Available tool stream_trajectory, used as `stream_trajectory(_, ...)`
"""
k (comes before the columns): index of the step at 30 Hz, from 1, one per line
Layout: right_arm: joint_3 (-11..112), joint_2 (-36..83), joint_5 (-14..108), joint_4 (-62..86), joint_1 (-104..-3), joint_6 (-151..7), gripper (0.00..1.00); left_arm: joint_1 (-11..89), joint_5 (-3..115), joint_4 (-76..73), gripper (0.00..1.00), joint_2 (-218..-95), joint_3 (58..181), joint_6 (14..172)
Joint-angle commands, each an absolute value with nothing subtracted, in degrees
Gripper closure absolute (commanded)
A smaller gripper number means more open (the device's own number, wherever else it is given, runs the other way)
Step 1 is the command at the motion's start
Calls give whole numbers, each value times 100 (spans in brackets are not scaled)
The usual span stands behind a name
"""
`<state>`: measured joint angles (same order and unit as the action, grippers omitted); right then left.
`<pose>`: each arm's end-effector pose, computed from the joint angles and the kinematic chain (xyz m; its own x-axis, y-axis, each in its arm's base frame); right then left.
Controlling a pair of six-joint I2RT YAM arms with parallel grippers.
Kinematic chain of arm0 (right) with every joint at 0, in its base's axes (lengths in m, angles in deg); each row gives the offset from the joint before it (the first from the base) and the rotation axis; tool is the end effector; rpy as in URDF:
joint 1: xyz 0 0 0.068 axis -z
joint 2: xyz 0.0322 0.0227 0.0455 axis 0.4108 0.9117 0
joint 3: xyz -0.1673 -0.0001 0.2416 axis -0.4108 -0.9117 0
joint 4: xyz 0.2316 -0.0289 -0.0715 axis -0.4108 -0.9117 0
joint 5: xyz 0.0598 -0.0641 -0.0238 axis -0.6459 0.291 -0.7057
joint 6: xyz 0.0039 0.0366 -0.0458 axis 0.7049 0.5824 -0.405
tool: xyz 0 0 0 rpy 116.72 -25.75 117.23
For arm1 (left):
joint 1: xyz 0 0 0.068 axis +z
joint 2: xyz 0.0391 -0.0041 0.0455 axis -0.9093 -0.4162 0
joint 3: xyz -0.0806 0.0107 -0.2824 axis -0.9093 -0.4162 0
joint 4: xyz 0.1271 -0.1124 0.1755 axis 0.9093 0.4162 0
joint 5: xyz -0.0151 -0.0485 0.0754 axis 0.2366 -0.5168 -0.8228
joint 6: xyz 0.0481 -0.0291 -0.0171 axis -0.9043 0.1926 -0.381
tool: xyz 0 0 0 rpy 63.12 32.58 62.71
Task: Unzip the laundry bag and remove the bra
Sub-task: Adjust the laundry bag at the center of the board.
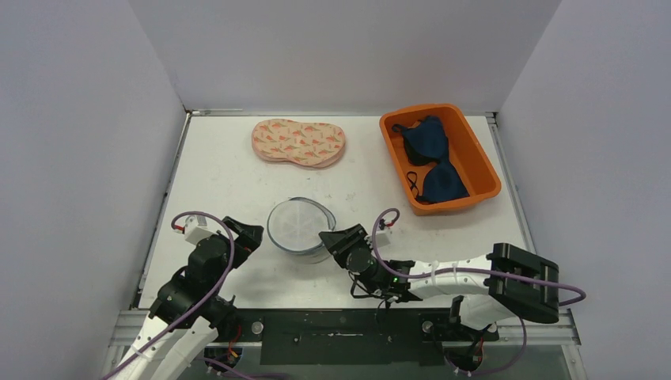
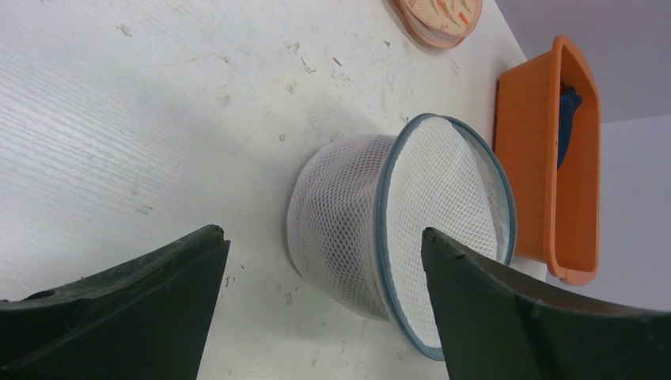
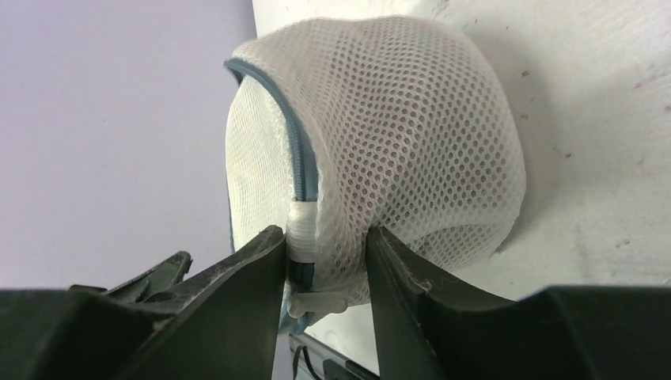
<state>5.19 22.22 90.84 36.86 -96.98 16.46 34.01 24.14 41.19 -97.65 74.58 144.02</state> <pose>0.1011 0.2416 0.2148 -0.6042 0.7798 -0.1638 0.1839 0.3365 0.9235 0.0563 -0.0144 0.2389 -0.3524 -0.7359 -0.5782 -0.2922 0.6734 -0.6791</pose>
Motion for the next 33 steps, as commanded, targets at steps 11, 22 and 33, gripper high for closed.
stream_trajectory(11,1274,1710,5992,2856,-7770,-1742,95,3420,2842,3492,9,-9892,7519,13953)
stream_trajectory(22,4712,2967,3369,-54,-7852,-4855,95,3420,1571,4090,9,-9616,8384,13645)
stream_trajectory(33,2665,2414,2368,1198,-6817,-4006,95,3420,1950,3795,9,-9788,8069,13759)
